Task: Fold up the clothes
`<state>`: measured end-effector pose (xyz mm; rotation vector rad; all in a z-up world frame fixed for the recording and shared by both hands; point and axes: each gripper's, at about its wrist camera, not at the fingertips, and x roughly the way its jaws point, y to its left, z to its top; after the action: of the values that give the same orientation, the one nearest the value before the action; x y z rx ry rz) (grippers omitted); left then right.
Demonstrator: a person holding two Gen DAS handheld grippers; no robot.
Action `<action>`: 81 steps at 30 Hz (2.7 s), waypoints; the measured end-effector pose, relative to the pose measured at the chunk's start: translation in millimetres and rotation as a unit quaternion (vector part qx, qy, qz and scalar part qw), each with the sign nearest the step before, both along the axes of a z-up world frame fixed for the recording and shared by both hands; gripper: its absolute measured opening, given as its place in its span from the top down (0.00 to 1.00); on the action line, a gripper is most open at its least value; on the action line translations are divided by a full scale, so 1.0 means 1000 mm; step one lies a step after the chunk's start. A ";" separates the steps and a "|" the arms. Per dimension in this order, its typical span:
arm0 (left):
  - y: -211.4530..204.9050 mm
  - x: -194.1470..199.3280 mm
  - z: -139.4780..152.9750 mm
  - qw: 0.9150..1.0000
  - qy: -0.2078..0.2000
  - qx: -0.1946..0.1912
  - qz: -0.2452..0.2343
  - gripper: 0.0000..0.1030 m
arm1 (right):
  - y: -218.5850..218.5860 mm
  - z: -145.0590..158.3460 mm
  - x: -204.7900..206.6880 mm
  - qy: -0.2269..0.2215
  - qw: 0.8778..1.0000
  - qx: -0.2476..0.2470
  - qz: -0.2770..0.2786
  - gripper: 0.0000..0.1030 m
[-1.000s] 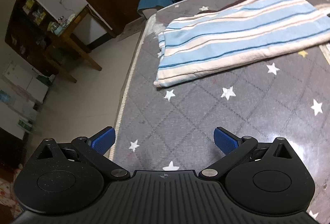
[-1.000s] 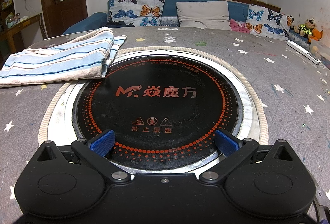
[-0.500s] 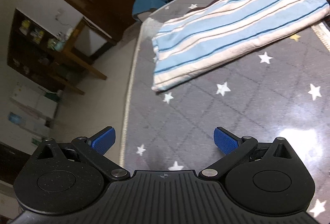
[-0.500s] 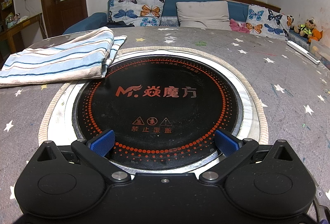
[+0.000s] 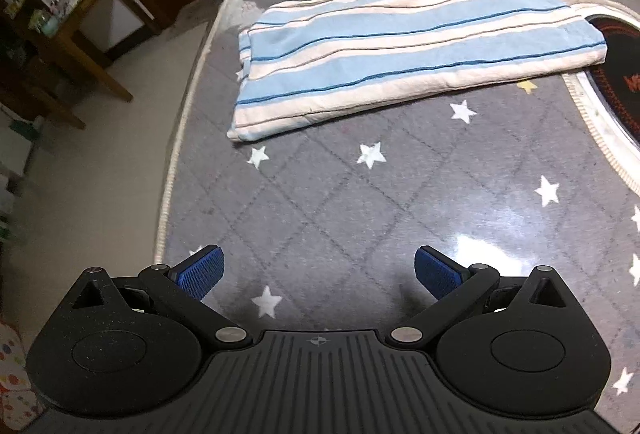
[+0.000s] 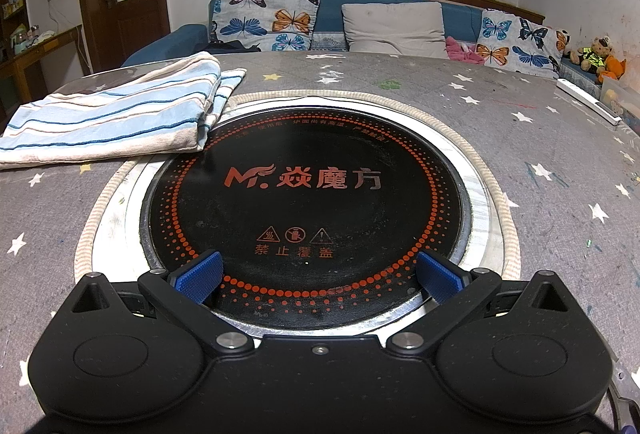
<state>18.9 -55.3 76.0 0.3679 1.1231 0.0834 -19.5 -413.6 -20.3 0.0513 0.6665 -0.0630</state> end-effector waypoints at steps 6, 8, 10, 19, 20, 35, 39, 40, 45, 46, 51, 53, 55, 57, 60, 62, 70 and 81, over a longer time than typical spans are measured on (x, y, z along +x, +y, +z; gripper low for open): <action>0.001 -0.002 0.004 1.000 -0.001 -0.021 0.000 0.00 | 0.000 0.000 0.000 0.000 1.000 0.000 0.000 0.00; 0.000 -0.002 0.006 1.000 -0.007 -0.020 0.000 0.00 | 0.000 0.000 0.000 0.000 1.000 0.000 0.000 0.00; 0.000 -0.002 0.007 1.000 -0.009 -0.023 0.000 0.00 | 0.000 0.000 0.000 0.000 1.000 0.000 0.000 0.00; 0.000 -0.001 0.012 0.999 -0.011 -0.048 0.001 0.00 | 0.000 0.000 0.000 0.000 1.000 0.000 0.000 0.00; 0.000 -0.001 0.011 0.999 -0.011 -0.046 0.001 0.00 | 0.000 0.000 0.000 0.000 1.000 0.000 0.000 0.00; -0.007 -0.007 0.020 0.995 -0.078 0.058 0.028 0.00 | 0.000 0.000 0.000 0.000 1.000 0.000 0.000 0.00; -0.007 -0.007 0.022 0.992 -0.090 0.084 0.033 0.00 | 0.000 0.000 0.000 0.000 1.000 0.000 0.000 0.00; -0.008 -0.007 0.022 0.991 -0.092 0.089 0.033 0.00 | 0.000 0.000 0.000 0.000 1.000 0.000 0.000 0.00; -0.011 -0.007 0.020 0.987 -0.097 0.125 0.031 0.00 | 0.000 0.000 0.000 0.000 1.000 0.000 0.000 0.00; -0.011 -0.007 0.019 0.987 -0.096 0.125 0.029 0.00 | 0.000 0.000 0.000 0.000 1.000 0.000 0.000 0.00; -0.011 -0.007 0.019 0.987 -0.095 0.128 0.029 0.00 | 0.000 0.000 0.000 0.000 1.000 0.000 0.000 0.00; -0.011 -0.006 0.019 0.987 -0.095 0.128 0.029 0.00 | 0.000 0.000 0.000 0.000 1.000 0.000 0.000 0.00; -0.011 -0.007 0.019 0.987 -0.096 0.123 0.029 0.00 | 0.000 0.000 0.000 0.000 1.000 0.000 0.000 0.00; -0.010 -0.007 0.018 0.988 -0.095 0.118 0.029 0.00 | 0.000 0.000 0.000 0.000 1.000 0.000 0.000 0.00; -0.008 -0.007 0.017 0.989 -0.095 0.111 0.031 0.00 | 0.000 0.000 0.000 0.000 1.000 0.000 0.000 0.00; -0.006 -0.007 0.017 0.990 -0.098 0.095 0.030 0.00 | 0.000 0.000 0.000 0.000 1.000 0.000 0.000 0.00; 0.007 -0.010 0.021 0.991 -0.128 -0.013 0.022 0.00 | 0.000 0.000 0.000 0.000 1.000 0.000 0.000 0.00; 0.023 -0.036 0.016 0.968 -0.236 -0.088 -0.013 0.00 | 0.000 0.000 0.000 0.000 1.000 0.000 0.000 0.00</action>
<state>-17.6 -32.1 92.3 0.1881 0.6478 0.0429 -19.7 -413.9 -20.2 0.0512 0.6664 -0.0633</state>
